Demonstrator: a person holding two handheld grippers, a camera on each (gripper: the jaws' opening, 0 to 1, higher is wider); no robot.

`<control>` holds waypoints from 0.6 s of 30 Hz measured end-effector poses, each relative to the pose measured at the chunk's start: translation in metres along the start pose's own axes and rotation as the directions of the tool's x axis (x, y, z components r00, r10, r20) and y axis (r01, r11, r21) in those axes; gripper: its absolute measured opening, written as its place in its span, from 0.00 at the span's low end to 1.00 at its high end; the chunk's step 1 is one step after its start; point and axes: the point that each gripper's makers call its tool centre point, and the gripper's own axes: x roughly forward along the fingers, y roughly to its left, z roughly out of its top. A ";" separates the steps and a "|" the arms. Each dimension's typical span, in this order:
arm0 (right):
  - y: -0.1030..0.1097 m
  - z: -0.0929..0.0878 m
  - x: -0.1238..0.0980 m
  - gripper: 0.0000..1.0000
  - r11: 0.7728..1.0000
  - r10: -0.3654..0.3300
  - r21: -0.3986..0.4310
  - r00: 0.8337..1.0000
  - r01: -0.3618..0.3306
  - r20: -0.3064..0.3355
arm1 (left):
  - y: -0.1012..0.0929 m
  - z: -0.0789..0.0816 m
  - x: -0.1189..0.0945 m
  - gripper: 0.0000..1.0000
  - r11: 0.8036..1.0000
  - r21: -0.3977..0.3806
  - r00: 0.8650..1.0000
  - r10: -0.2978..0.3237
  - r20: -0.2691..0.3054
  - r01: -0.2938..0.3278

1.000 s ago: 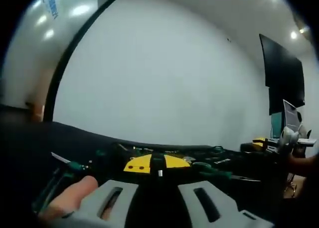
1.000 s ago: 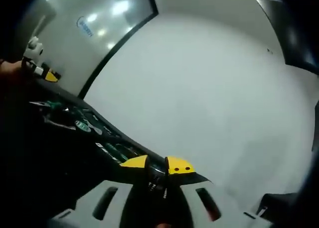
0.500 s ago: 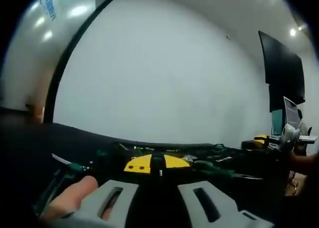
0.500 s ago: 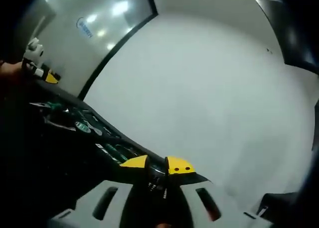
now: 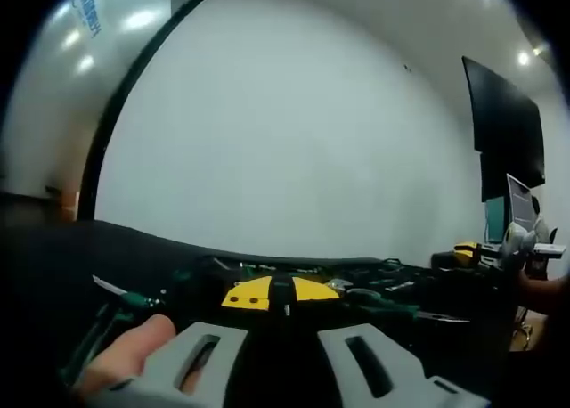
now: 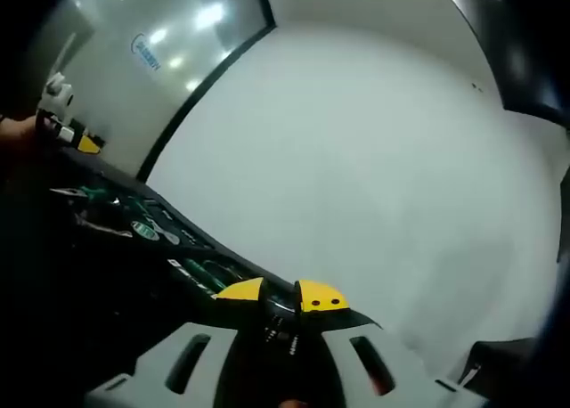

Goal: Pick up the tools and put them into their designated positions in the toolbox.

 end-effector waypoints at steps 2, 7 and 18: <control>-0.001 0.000 0.000 0.11 1.000 -0.003 0.005 1.000 0.003 0.002 | -0.010 -0.004 0.002 0.09 0.996 0.064 0.998 -0.057 -0.032 0.059; -0.007 0.000 -0.002 0.11 0.999 -0.017 0.035 1.000 0.017 0.007 | -0.053 0.002 0.010 0.20 0.929 0.259 0.958 -0.222 -0.180 0.264; -0.004 0.001 -0.002 0.11 0.999 -0.006 0.037 1.000 0.005 0.011 | -0.124 -0.039 0.022 0.28 0.122 0.464 0.474 -0.372 -0.798 0.877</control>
